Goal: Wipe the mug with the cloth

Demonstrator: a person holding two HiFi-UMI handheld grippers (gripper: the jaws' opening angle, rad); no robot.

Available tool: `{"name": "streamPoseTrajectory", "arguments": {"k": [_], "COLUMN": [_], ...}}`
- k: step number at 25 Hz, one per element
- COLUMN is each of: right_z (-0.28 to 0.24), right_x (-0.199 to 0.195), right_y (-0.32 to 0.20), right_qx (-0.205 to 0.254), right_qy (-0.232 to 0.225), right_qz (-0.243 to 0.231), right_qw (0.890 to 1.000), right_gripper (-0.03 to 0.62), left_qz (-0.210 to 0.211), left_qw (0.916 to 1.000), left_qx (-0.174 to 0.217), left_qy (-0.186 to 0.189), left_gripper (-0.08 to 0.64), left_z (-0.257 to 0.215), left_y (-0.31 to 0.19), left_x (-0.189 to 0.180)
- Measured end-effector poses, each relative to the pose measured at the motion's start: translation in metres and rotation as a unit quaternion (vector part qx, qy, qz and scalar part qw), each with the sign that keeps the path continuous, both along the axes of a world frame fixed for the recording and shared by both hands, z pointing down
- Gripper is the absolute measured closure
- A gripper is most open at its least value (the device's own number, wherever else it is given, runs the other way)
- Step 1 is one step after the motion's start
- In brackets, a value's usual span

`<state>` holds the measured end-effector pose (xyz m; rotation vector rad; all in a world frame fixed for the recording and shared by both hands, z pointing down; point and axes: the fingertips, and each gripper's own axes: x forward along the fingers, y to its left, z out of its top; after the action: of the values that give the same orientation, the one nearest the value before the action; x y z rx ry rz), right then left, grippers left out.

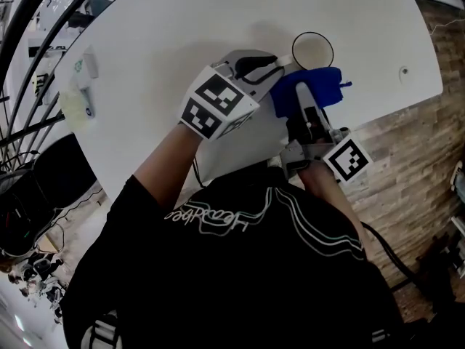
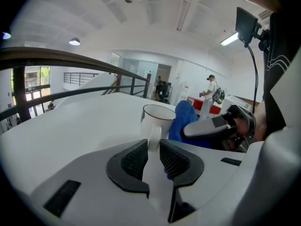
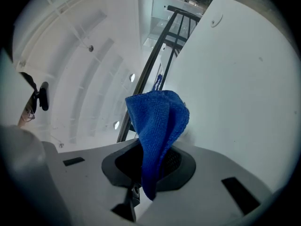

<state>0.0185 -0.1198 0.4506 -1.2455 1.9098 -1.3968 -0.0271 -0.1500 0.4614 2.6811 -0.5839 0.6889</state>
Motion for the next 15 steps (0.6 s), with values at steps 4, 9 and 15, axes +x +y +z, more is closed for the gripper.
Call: {"name": "streamPoseTrajectory", "arguments": {"k": [4, 9, 15], "right_z": [0.017, 0.031, 0.038], "right_x": [0.005, 0.007, 0.01], "right_y": [0.0, 0.0, 0.005], "right_qx": [-0.041, -0.102, -0.151], "right_qy": [0.005, 0.016, 0.026], "right_qz": [0.004, 0.0, -0.006], "right_qw": [0.999, 0.995, 0.988], "right_gripper": [0.541, 0.541, 0.541], "left_qz": [0.003, 0.01, 0.017], "left_qw": [0.9999, 0.9998, 0.9993], "left_qx": [-0.01, -0.013, -0.022], "left_qy": [0.007, 0.011, 0.025], "left_gripper": [0.474, 0.474, 0.474], "left_z": [0.0, 0.0, -0.002], "left_y": [0.002, 0.001, 0.003], "left_x": [0.0, 0.001, 0.003]}}
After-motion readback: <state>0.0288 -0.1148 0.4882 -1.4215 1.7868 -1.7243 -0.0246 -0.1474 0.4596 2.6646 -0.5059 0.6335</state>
